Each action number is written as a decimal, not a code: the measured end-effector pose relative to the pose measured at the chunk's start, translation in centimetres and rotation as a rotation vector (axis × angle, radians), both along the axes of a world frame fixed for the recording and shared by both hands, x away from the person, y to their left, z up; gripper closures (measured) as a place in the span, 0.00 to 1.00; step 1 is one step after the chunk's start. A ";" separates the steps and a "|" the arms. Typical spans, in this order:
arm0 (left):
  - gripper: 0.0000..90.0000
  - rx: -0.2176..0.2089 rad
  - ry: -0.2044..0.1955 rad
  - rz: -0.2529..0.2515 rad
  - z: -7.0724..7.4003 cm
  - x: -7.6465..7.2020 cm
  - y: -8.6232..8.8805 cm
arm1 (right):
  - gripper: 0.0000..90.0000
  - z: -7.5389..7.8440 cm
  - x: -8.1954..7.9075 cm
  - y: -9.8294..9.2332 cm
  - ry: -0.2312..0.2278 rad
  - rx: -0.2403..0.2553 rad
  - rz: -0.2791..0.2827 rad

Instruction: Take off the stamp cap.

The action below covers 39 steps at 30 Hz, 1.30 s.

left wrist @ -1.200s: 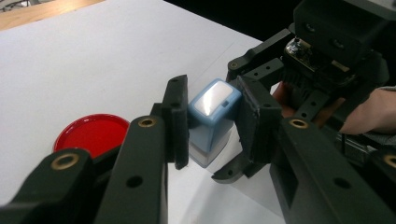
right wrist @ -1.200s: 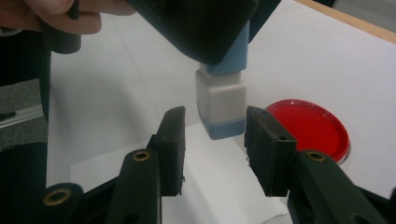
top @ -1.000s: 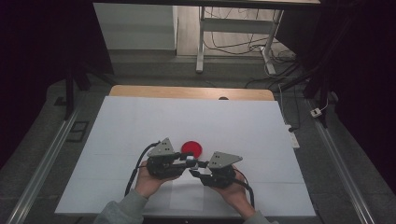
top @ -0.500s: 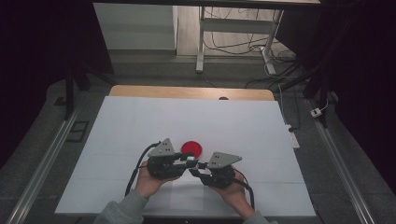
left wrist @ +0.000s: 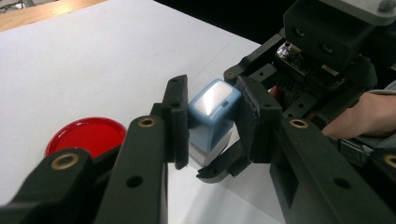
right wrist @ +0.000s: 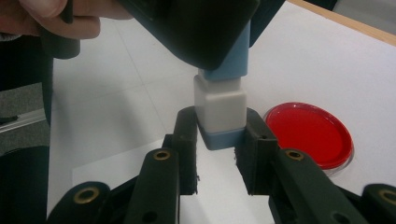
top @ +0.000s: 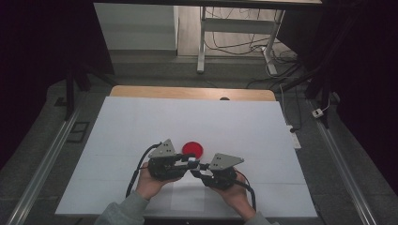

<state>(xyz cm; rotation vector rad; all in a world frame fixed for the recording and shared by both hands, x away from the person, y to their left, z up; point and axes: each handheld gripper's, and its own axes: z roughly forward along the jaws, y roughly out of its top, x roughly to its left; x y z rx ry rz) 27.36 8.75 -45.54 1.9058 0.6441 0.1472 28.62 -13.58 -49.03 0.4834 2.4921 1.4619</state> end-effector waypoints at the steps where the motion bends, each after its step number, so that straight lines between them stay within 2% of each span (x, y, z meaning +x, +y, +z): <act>1: 0.74 0.000 -0.001 -0.001 0.0 0.0 0.0 | 0.78 0.0 0.0 0.0 0.001 0.000 0.001; 9: 0.73 0.006 -0.011 0.007 0.0 -0.1 -0.1 | 0.80 -0.1 -0.1 0.0 -0.002 0.005 -0.011; 18: 0.73 0.009 -0.022 0.010 0.0 -0.2 -0.1 | 0.81 -0.4 -0.3 -0.2 -0.001 0.037 -0.027; 28: 0.73 0.006 -0.021 -0.002 -0.1 -0.3 -0.2 | 0.82 -0.2 0.0 -0.5 -0.002 0.012 0.022; 39: 0.73 0.002 -0.026 0.003 0.0 -0.3 -0.2 | 0.82 -0.7 -0.3 -0.5 0.013 0.074 -0.015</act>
